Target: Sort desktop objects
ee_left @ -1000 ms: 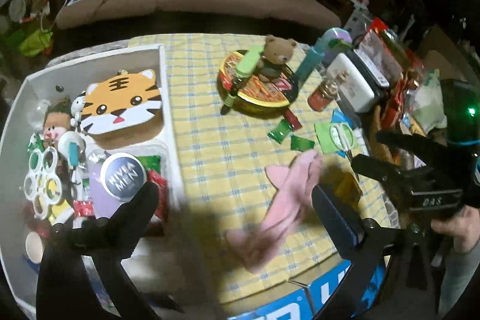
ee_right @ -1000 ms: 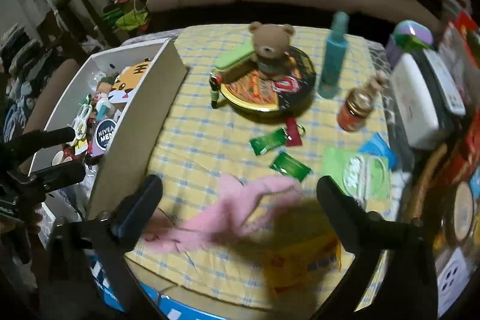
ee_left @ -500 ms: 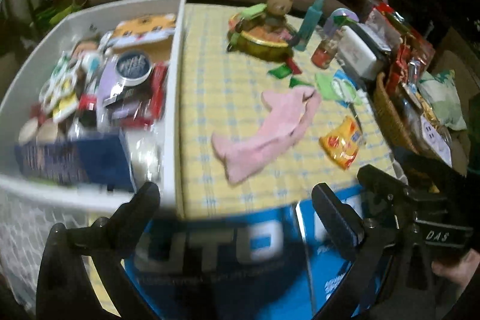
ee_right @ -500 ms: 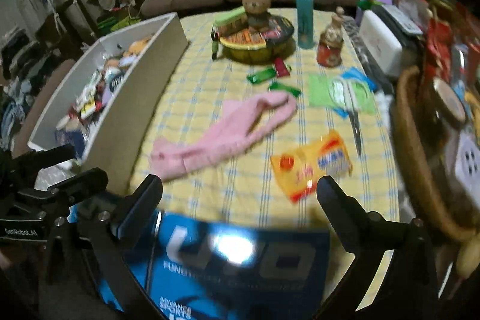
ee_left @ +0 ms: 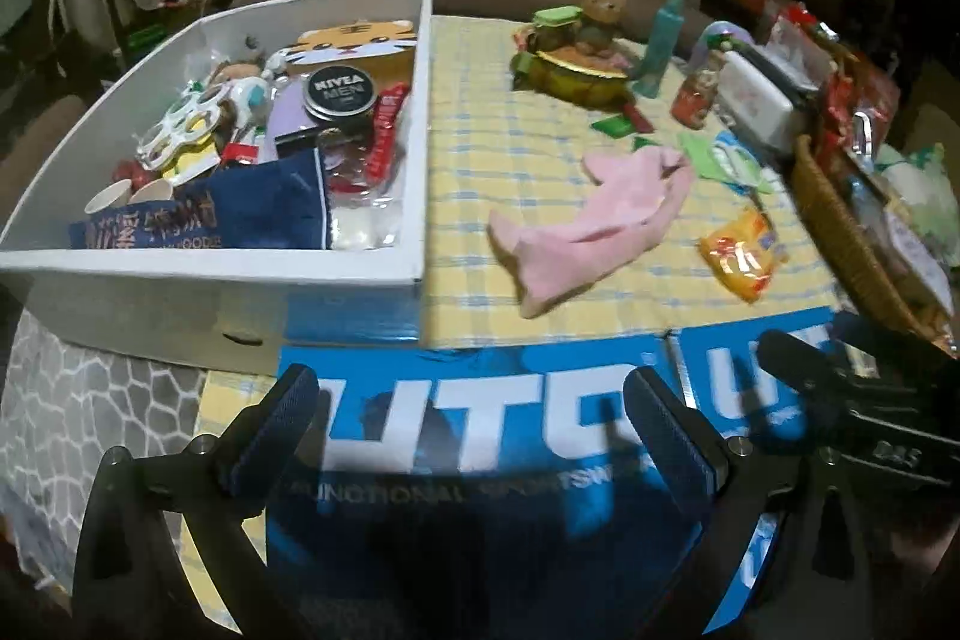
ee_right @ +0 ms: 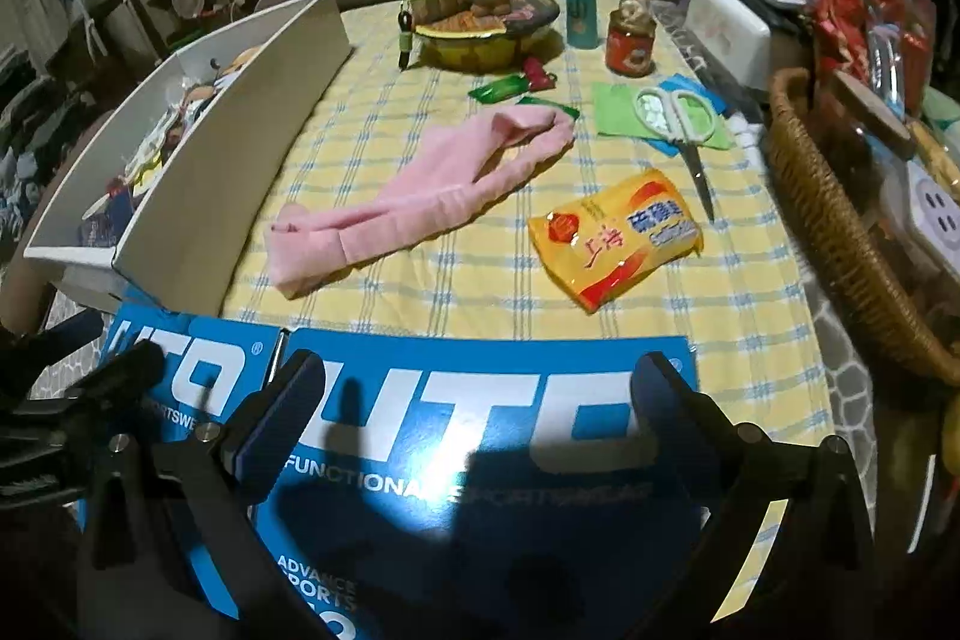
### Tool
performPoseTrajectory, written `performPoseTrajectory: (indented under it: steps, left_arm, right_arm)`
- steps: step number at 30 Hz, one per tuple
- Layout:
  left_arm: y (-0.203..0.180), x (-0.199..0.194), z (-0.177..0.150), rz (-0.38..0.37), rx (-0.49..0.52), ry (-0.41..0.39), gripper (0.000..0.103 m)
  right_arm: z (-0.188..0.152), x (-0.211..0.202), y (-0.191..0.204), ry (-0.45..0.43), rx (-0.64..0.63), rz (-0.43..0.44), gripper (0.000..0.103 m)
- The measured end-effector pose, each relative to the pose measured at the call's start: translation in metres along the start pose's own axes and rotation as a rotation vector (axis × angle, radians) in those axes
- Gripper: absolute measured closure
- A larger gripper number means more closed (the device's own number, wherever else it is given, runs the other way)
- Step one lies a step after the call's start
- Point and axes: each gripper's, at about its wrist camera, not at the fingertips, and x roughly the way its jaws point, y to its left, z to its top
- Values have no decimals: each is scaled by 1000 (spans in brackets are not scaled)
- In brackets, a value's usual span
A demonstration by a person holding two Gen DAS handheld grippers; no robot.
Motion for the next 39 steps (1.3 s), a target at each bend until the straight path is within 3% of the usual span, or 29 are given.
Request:
performPoseTrajectory:
  steps: [14, 39]
  left_arm:
    - [-9, 22, -1, 89, 10, -6, 0]
    - [-7, 23, 0, 99, 4, -10, 0]
  right_arm:
    - [-8, 15, 15, -20, -35, -108, 0]
    - [-4, 17, 13, -30, -27, -113, 0]
